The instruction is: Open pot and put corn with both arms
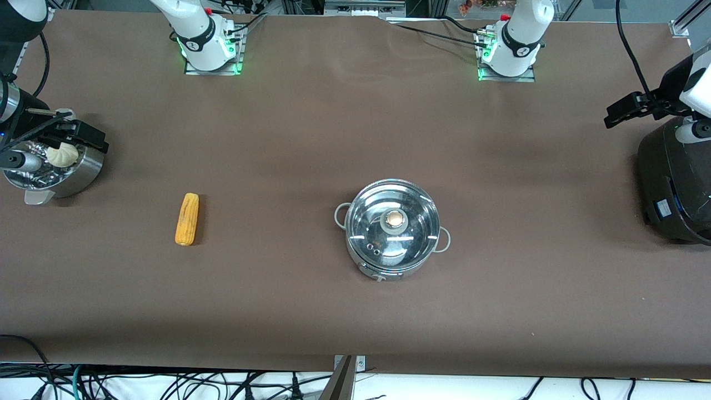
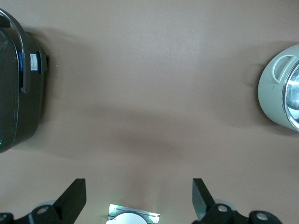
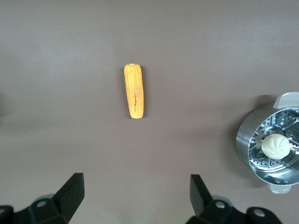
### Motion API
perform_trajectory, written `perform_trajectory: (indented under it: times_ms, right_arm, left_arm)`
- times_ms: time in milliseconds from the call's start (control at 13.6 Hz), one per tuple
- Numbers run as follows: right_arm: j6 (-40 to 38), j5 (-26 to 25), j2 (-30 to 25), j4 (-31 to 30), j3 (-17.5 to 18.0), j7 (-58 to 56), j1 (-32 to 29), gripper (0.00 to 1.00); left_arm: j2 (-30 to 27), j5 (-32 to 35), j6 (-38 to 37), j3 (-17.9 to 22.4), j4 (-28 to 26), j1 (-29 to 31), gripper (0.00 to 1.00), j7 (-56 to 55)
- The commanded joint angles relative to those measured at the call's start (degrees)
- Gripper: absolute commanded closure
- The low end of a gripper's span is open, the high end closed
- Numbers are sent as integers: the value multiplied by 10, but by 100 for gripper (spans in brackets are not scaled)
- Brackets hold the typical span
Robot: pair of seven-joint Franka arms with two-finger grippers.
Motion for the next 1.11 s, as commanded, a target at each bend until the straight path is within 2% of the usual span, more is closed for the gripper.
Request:
perform_trajectory:
  times_ms: [0, 1032]
  right_arm:
    - [-5, 9, 7, 16, 2, -7, -5, 0]
    - [-5, 7, 7, 16, 1, -7, -6, 0]
  left_arm:
    - [-12, 9, 6, -4, -9, 2, 0, 8]
    - [-12, 10, 5, -4, -8, 2, 0, 11]
